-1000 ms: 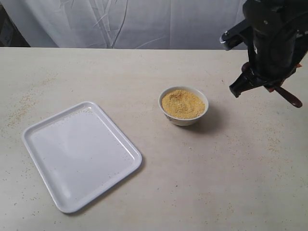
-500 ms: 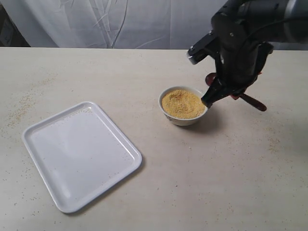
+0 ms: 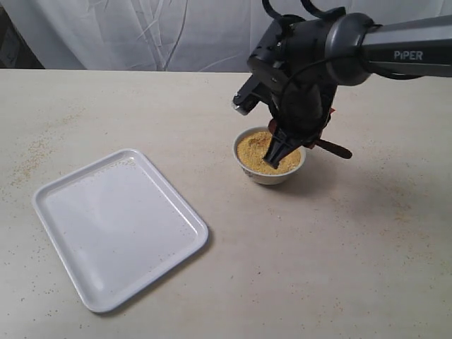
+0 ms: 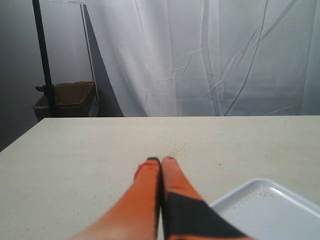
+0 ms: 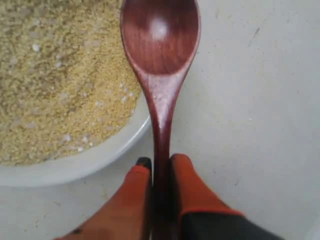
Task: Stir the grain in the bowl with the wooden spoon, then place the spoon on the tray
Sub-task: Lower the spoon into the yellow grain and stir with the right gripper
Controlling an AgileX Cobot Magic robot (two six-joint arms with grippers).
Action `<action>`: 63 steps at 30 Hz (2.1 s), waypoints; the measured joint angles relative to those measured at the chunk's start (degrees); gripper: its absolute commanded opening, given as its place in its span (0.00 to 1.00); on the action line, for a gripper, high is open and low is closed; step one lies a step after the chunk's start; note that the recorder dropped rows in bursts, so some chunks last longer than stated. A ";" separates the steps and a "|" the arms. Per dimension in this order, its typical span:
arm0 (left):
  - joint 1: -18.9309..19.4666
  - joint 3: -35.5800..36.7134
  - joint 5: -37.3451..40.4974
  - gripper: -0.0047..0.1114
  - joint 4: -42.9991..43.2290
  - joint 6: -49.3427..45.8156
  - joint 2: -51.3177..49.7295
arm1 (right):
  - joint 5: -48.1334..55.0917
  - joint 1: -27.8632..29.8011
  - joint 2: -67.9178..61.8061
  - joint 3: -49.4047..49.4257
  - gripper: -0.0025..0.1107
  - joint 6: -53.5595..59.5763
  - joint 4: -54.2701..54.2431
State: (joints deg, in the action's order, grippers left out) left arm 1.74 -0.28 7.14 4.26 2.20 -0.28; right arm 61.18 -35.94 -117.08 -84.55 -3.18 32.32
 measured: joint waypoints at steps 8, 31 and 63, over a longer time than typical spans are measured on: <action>0.00 0.00 0.00 0.04 0.00 0.00 0.00 | 3.40 -2.09 -3.46 -0.21 0.02 1.42 2.51; 0.00 0.00 0.00 0.04 0.00 0.00 0.00 | 8.28 -7.46 -3.34 -0.21 0.02 2.73 4.44; 0.00 0.00 0.00 0.04 0.00 0.00 0.00 | 8.57 -9.76 1.16 -0.21 0.02 3.18 11.32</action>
State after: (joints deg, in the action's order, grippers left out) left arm 1.74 -0.28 7.14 4.26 2.20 -0.28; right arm 69.76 -45.69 -115.92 -84.77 0.00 43.64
